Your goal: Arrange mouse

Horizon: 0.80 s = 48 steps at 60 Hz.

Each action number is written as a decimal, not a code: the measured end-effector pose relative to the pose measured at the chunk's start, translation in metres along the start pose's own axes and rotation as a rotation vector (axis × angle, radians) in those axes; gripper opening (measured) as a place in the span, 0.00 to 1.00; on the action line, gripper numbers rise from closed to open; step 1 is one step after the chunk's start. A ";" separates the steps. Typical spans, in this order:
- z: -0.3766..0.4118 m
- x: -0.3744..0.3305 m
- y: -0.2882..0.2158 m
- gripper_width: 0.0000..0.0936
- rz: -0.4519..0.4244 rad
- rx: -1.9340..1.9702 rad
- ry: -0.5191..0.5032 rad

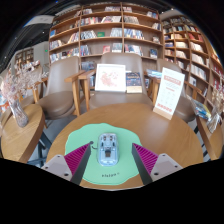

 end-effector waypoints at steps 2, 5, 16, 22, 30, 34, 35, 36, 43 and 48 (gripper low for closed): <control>0.001 -0.024 -0.001 0.91 -0.015 -0.006 0.006; -0.004 -0.063 -0.002 0.91 -0.042 -0.015 0.015; -0.028 -0.192 0.039 0.91 -0.061 -0.016 0.051; -0.031 -0.240 0.074 0.91 -0.051 -0.009 0.046; -0.033 -0.274 0.106 0.91 -0.044 -0.023 0.058; -0.032 -0.284 0.111 0.91 -0.052 -0.027 0.053; -0.031 -0.287 0.112 0.91 -0.054 -0.026 0.053; -0.031 -0.289 0.113 0.91 -0.054 -0.025 0.053; -0.033 -0.296 0.114 0.91 -0.065 -0.021 0.052; -0.034 -0.301 0.111 0.91 -0.079 -0.027 0.065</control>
Point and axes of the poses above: the point between the fingertips, and its own axes, seen from behind it with the camera up: z to the left, y down, x forward, the way the camera looks, the point moved 1 cm from there along -x, backward, against the way the camera looks, and after that the axes turned 6 degrees about -y, right-handed, at the moved point
